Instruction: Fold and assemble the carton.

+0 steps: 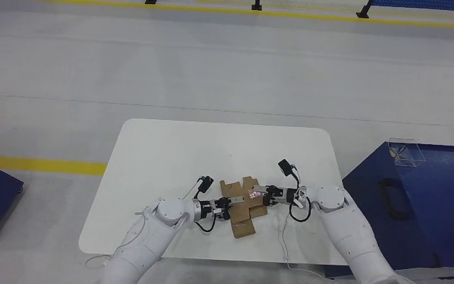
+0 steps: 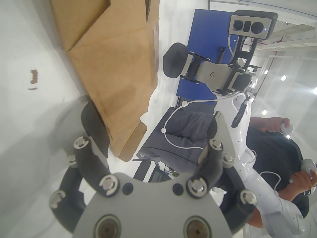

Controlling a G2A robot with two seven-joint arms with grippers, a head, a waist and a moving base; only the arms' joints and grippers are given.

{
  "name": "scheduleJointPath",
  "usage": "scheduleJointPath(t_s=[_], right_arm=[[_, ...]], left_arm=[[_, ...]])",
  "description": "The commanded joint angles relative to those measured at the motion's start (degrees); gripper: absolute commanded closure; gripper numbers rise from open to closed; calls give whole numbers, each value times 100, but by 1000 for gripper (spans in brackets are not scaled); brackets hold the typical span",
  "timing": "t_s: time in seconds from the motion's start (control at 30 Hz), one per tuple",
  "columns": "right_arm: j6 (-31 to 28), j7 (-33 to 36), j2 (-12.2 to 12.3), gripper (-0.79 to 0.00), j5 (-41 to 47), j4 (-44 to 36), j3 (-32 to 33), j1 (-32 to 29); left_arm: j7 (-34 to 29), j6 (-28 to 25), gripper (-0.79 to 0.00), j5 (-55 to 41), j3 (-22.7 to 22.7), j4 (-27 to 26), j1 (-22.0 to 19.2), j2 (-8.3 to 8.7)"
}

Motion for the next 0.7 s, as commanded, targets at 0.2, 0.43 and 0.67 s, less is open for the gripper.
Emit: scheduleJointPath(t_s=[0.2, 0.43, 0.67], right_arm=[[-161, 130, -67, -785, 351, 496, -129, 227], [-393, 208, -51, -785, 706, 776, -20, 364], [-505, -62, 171, -785, 506, 913, 378, 441]], left_arm=[[32, -273, -105, -133, 99, 538, -195, -154], [50, -275, 0, -172, 210, 974, -377, -306], [3, -388, 0, -273, 264, 1349, -550, -453]])
